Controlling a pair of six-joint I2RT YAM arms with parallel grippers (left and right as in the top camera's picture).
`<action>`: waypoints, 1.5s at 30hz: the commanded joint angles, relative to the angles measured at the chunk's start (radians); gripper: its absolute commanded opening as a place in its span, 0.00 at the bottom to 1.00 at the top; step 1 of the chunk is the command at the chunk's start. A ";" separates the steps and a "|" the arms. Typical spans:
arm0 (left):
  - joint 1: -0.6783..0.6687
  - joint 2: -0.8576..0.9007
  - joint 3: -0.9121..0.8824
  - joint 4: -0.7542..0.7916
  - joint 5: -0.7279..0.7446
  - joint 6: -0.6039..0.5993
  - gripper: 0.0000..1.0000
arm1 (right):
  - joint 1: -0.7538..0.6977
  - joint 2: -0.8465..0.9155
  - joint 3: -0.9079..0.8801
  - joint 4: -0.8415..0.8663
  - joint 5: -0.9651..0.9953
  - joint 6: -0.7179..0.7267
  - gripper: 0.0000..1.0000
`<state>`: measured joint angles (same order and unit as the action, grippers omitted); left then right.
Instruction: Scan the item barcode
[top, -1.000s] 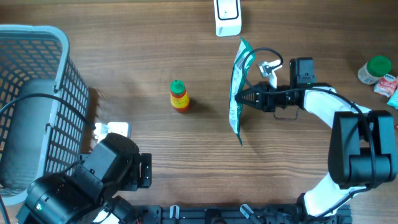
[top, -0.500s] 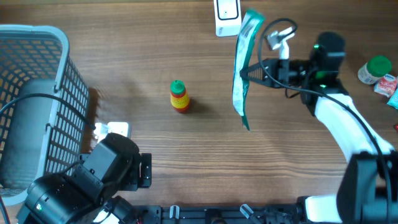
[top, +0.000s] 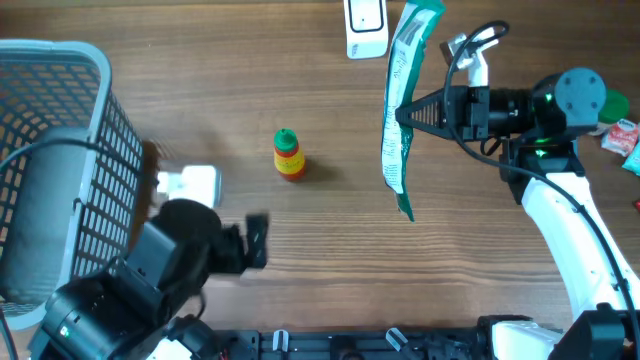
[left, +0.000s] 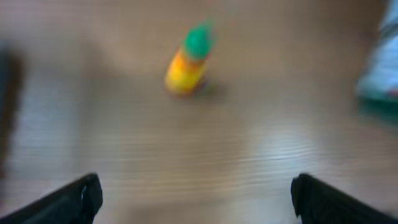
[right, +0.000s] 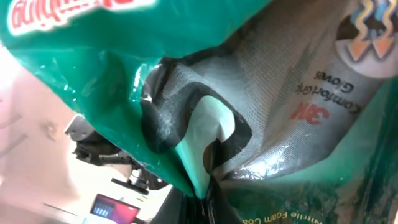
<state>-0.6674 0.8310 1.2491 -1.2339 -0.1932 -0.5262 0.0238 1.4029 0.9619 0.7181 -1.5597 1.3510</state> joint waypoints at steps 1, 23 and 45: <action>-0.003 0.027 -0.018 0.226 0.096 -0.006 1.00 | 0.007 -0.018 0.006 -0.002 -0.064 0.005 0.04; 0.266 0.626 -0.075 0.995 0.709 -0.500 1.00 | -0.130 -0.174 0.006 -0.061 -0.064 0.002 0.04; 0.324 0.710 -0.075 1.687 1.255 -0.415 1.00 | 0.017 -0.148 -0.001 0.534 -0.051 0.099 0.04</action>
<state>-0.3664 1.5410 1.1694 0.3080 1.0416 -0.9279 0.0044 1.2720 0.9543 1.1599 -1.5593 1.3499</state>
